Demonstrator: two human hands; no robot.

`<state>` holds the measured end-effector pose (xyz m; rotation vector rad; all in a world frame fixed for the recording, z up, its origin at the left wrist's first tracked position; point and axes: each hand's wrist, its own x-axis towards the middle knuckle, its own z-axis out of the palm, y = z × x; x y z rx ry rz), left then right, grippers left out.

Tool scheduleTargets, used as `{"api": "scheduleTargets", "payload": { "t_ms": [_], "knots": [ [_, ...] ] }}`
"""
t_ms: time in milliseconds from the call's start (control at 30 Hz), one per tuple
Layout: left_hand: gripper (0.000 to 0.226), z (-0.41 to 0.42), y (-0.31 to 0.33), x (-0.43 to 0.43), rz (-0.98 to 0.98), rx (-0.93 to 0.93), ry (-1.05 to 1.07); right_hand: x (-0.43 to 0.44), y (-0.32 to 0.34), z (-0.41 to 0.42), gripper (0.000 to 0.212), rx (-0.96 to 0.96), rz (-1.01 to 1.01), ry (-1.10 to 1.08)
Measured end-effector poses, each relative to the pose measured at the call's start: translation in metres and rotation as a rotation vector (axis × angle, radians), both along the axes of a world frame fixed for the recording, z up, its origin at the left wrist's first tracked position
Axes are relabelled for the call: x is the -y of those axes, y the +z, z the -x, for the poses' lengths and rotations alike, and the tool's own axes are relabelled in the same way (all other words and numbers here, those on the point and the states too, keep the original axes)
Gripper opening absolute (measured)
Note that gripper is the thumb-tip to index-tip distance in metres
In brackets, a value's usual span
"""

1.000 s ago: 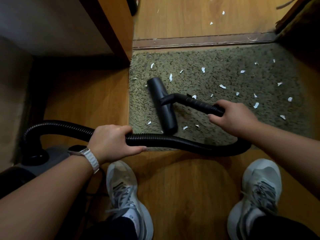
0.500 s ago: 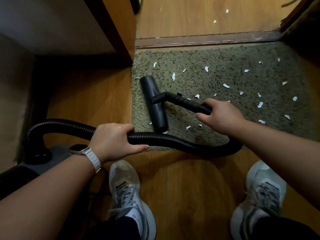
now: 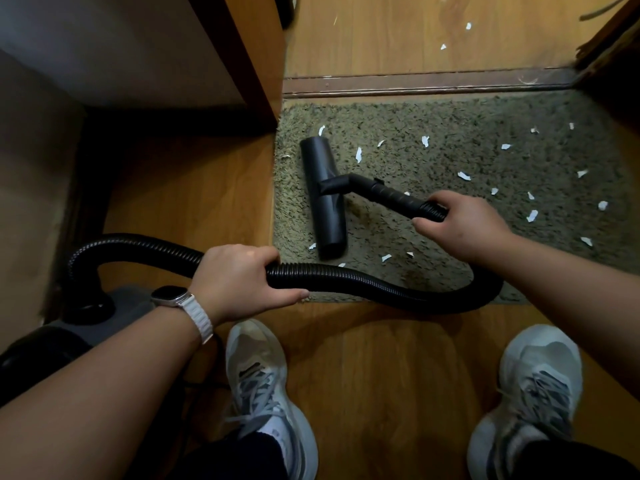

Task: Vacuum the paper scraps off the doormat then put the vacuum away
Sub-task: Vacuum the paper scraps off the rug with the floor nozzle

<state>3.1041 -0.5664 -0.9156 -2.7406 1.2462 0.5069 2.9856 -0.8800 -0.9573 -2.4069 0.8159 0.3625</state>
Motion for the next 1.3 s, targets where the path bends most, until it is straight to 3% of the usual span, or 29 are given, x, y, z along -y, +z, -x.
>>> {"api": "scheduleTargets", "payload": {
  "t_ms": [300, 767, 1133, 1300],
  "knots": [
    [0.073, 0.006, -0.004, -0.004, -0.015, -0.036, -0.065, -0.023, -0.002, 0.012, 0.034, -0.096, 0.002, 0.270],
    [0.077, 0.005, -0.012, 0.000, -0.004, -0.065, -0.039, 0.021, 0.009, 0.020, 0.029, -0.049, -0.017, 0.094],
    [0.079, 0.006, -0.011, -0.003, -0.084, -0.128, -0.107, 0.005, 0.017, 0.030, 0.031, -0.111, -0.002, 0.342],
    [0.076, 0.006, -0.012, -0.002, -0.073, -0.116, -0.092, 0.019, 0.014, 0.042, 0.030, -0.130, 0.005, 0.239]
  ]
}}
